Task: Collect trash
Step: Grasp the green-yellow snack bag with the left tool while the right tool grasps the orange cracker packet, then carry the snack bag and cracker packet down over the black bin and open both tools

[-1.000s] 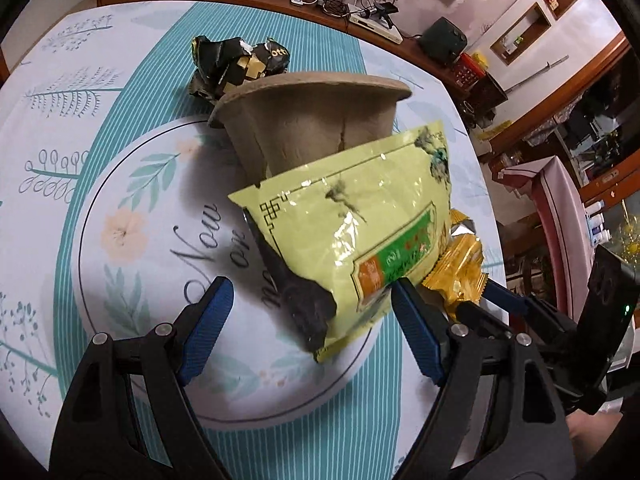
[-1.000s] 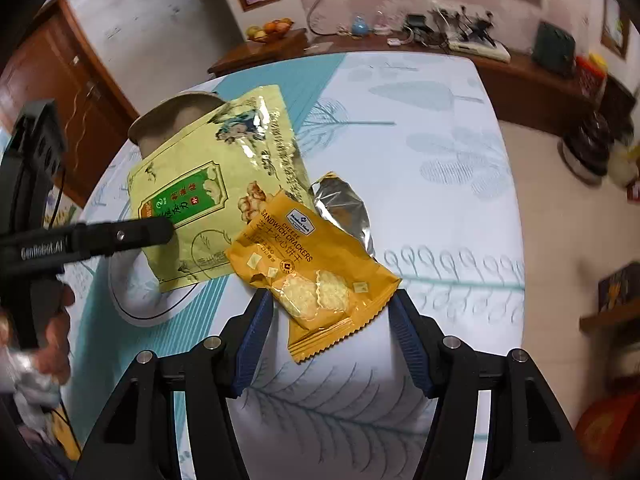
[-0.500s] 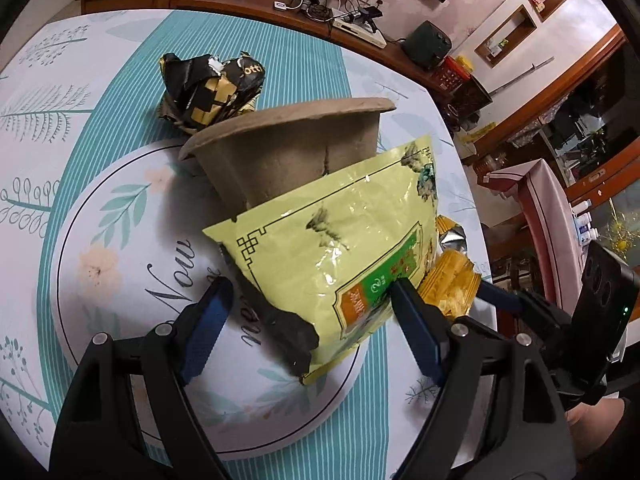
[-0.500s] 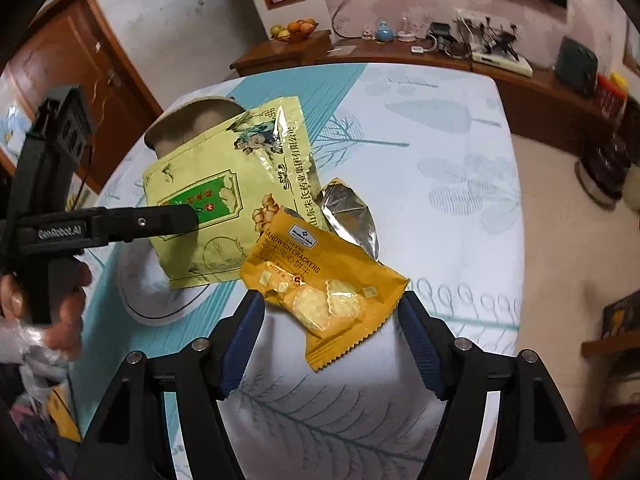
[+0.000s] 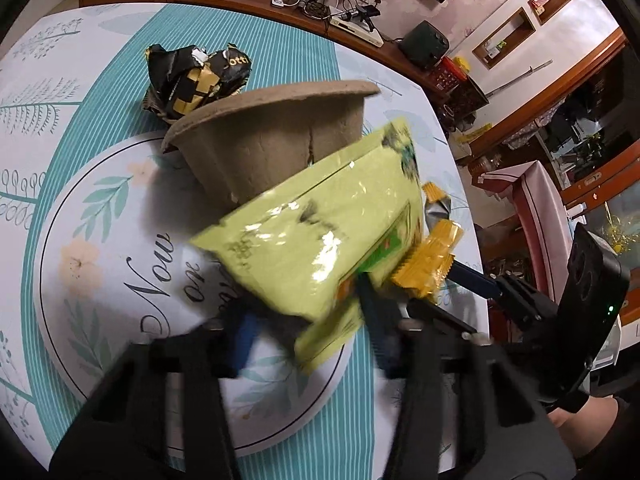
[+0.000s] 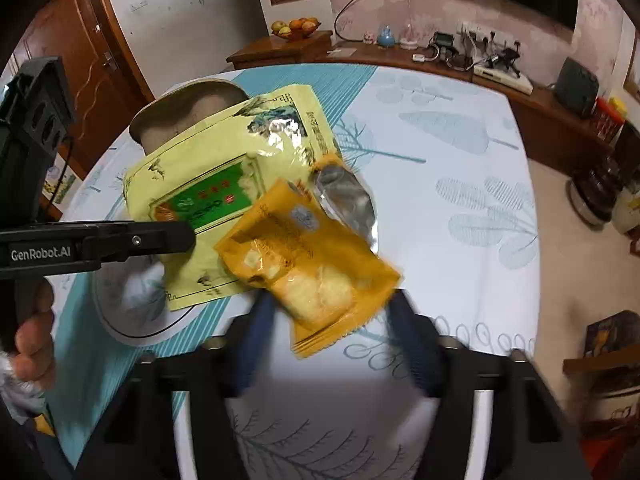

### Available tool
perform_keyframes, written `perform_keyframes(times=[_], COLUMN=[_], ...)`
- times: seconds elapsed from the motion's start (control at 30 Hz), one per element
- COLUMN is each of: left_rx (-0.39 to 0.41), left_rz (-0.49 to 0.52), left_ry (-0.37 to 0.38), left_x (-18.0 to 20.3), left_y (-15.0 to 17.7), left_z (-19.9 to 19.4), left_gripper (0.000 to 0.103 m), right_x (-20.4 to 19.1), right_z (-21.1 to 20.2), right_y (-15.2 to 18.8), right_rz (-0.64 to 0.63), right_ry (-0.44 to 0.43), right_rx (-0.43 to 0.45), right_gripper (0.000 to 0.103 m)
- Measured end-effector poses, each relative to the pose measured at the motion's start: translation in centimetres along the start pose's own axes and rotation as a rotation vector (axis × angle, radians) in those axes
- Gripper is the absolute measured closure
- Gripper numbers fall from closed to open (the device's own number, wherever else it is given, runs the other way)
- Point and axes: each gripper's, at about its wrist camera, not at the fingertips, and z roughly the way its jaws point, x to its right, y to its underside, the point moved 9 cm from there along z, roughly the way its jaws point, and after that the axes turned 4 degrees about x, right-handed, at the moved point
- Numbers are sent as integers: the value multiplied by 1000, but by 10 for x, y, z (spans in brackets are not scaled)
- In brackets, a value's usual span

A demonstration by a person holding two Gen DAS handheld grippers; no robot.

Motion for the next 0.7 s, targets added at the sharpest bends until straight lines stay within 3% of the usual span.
perform_keyframes(times=[0.03, 0.07, 0.13, 0.23, 0.7], left_rx=[1, 2, 16, 34, 124], left_rz=[4, 12, 26, 66, 95], left_ry=[-7, -18, -24, -42, -35], left_x=[2, 3, 7, 16, 49], left_y=[1, 2, 3, 6, 13], left_z=[0, 0, -1, -6, -74], left_gripper=[86, 88, 95, 99, 102], right_x=[1, 2, 4, 6, -12], right_z=[0, 1, 0, -8, -83], right_y=[-1, -1, -2, 1, 12], right_rz=[-6, -4, 19, 47, 98], right_ry=[9, 8, -13, -35, -83], right_rx=[4, 6, 14, 35, 134], right_gripper=[80, 88, 88, 90, 94])
